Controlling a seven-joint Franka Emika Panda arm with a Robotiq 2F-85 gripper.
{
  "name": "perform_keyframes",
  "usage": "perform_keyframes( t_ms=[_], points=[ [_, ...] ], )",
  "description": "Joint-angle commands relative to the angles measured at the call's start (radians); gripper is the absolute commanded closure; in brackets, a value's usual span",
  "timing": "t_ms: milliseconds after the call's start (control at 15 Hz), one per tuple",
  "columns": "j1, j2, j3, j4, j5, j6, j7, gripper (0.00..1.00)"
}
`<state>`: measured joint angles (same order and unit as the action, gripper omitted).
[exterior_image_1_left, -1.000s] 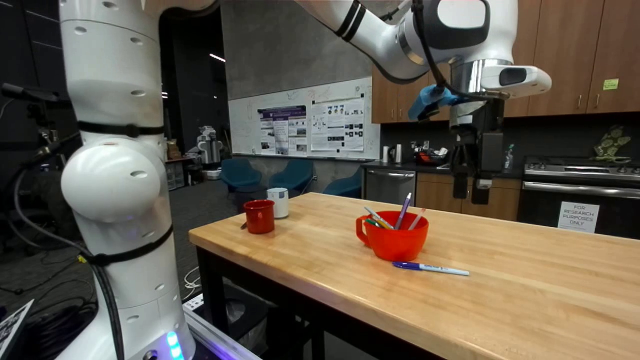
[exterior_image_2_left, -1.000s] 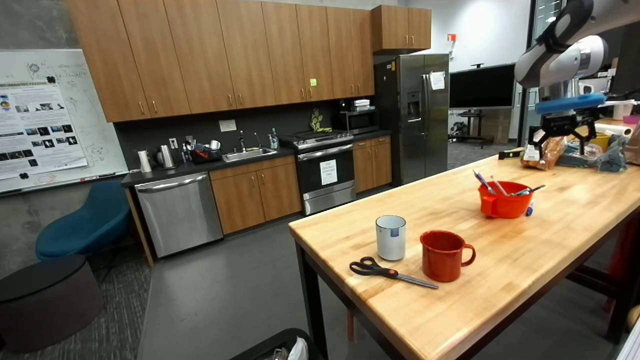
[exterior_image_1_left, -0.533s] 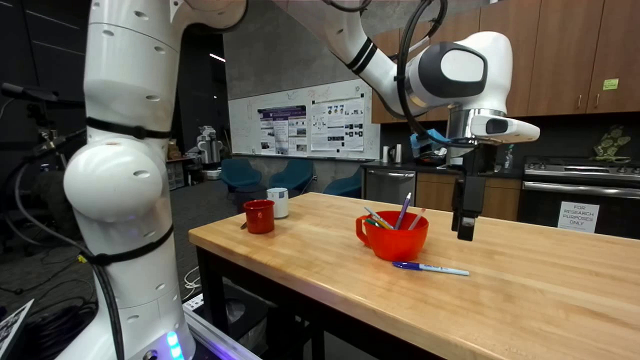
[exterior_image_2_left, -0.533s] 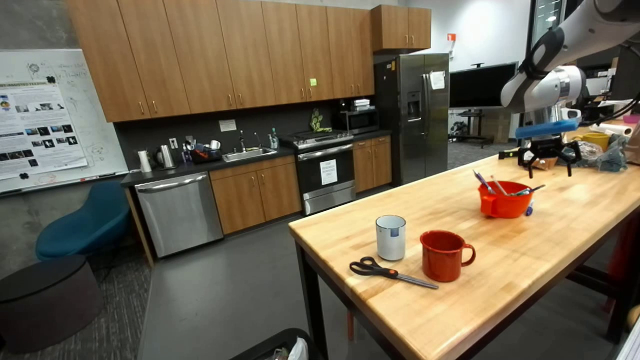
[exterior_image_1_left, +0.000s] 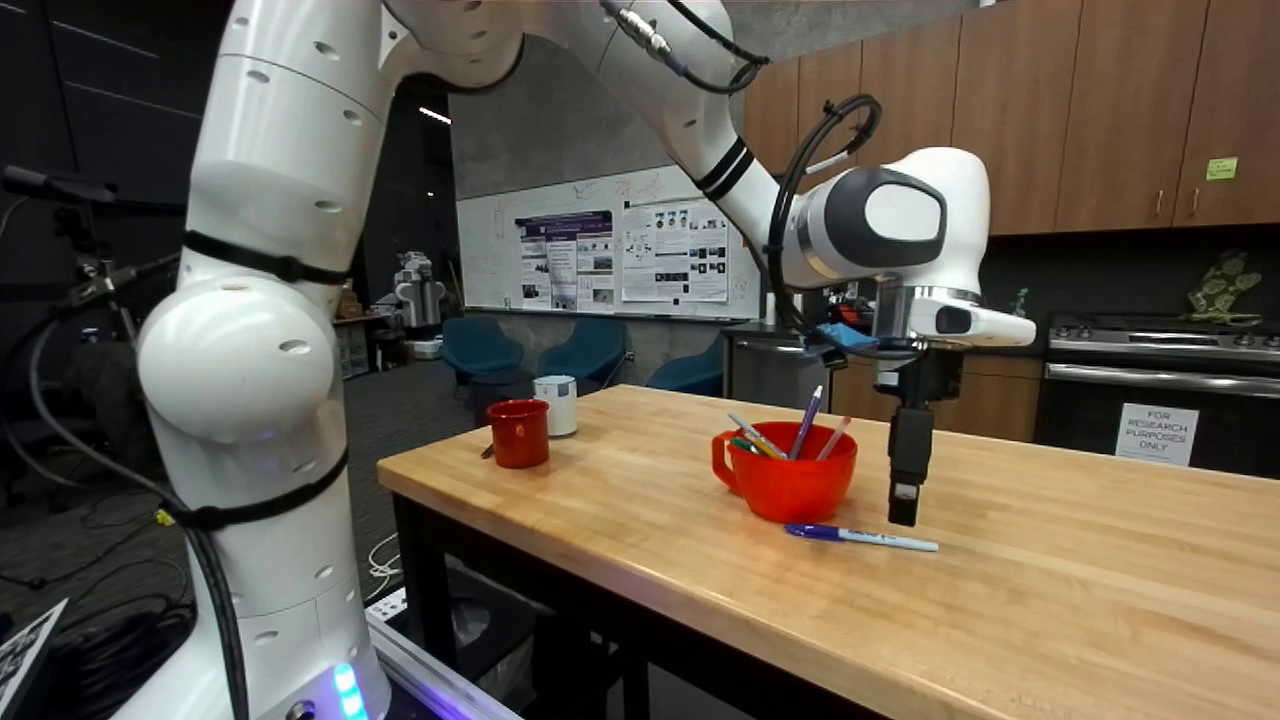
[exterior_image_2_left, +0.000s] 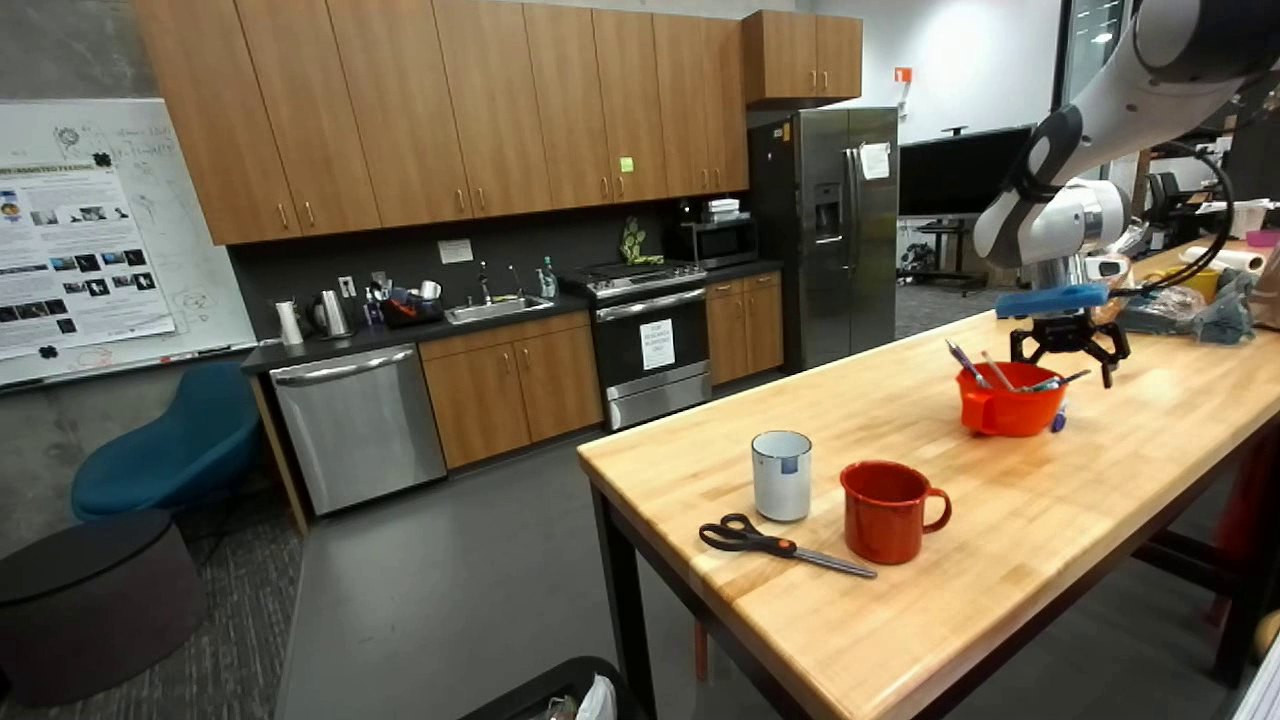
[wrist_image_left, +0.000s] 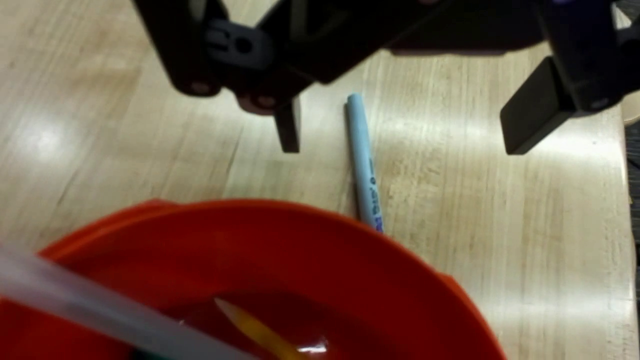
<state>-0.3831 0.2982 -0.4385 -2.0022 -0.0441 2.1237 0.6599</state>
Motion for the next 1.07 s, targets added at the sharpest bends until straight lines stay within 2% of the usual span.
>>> perform_keyframes(
  t_ms=[0,200,267,400,1000],
  points=[
    [0.006,0.024,-0.002,-0.011,0.021,0.032,0.013,0.00],
    [0.006,0.045,-0.004,-0.010,0.029,0.041,0.007,0.00],
    [0.006,0.049,-0.004,-0.010,0.031,0.042,0.005,0.25],
    [0.006,0.050,-0.003,-0.005,0.035,0.040,0.002,0.30],
    [0.002,0.054,-0.008,-0.005,0.044,0.043,-0.014,0.99]
  ],
)
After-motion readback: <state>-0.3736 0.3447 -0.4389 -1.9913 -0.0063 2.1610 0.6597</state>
